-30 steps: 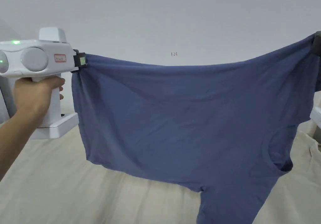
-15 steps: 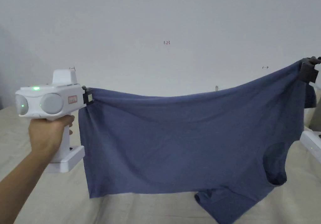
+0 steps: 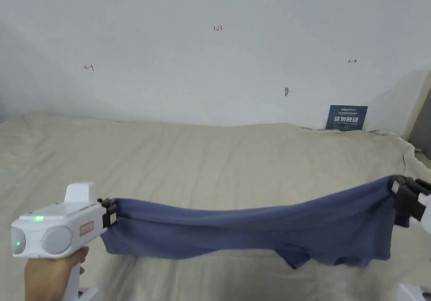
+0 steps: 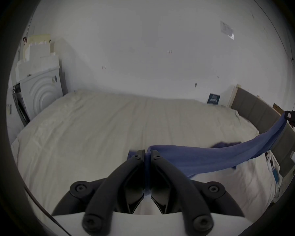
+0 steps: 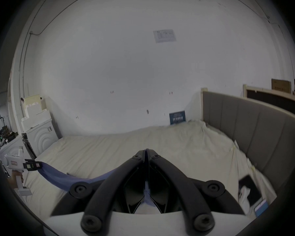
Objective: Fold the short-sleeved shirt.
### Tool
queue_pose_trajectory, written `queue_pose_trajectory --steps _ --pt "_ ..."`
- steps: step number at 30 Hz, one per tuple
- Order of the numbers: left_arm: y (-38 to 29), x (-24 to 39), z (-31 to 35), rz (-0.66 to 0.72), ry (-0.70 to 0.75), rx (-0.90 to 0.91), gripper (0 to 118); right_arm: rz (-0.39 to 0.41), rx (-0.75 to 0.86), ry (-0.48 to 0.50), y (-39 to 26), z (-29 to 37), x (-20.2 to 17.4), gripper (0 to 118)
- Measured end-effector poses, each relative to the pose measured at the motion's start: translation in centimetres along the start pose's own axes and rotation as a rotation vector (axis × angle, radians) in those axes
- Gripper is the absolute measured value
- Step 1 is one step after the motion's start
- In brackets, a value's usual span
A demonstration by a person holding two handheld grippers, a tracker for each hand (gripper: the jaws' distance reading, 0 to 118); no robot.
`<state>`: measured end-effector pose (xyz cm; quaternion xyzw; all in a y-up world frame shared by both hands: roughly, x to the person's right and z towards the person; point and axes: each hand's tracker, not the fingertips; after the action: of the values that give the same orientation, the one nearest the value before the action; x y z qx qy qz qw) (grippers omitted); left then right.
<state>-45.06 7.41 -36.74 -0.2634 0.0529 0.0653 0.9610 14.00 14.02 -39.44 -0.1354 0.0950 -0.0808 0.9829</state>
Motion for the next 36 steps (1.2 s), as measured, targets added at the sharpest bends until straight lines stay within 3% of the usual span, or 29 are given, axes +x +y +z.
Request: queue_pose_trajectory --steps 10,14,21,29,36 --pt "-11.4 -1.9 6.4 -0.015 0.005 -0.143 3 -0.039 -0.115 -0.004 -10.6 11.4 0.4 0" --pt "-14.8 -2.1 8.6 -0.036 0.010 -0.192 3 -0.094 -0.156 -0.018 -13.8 15.8 0.5 0" --pt "-19.4 -2.7 11.3 -0.049 0.018 -0.243 3 -0.122 -0.222 -0.042 -18.2 21.3 0.9 0" --pt "-23.5 -2.9 12.1 -0.080 0.016 -0.305 3 -0.114 -0.322 -0.085 -22.4 22.4 1.1 0" --pt "-25.8 -2.5 11.7 -0.096 0.036 -0.321 4 -0.124 -0.499 -0.187 -26.9 19.6 1.7 0"
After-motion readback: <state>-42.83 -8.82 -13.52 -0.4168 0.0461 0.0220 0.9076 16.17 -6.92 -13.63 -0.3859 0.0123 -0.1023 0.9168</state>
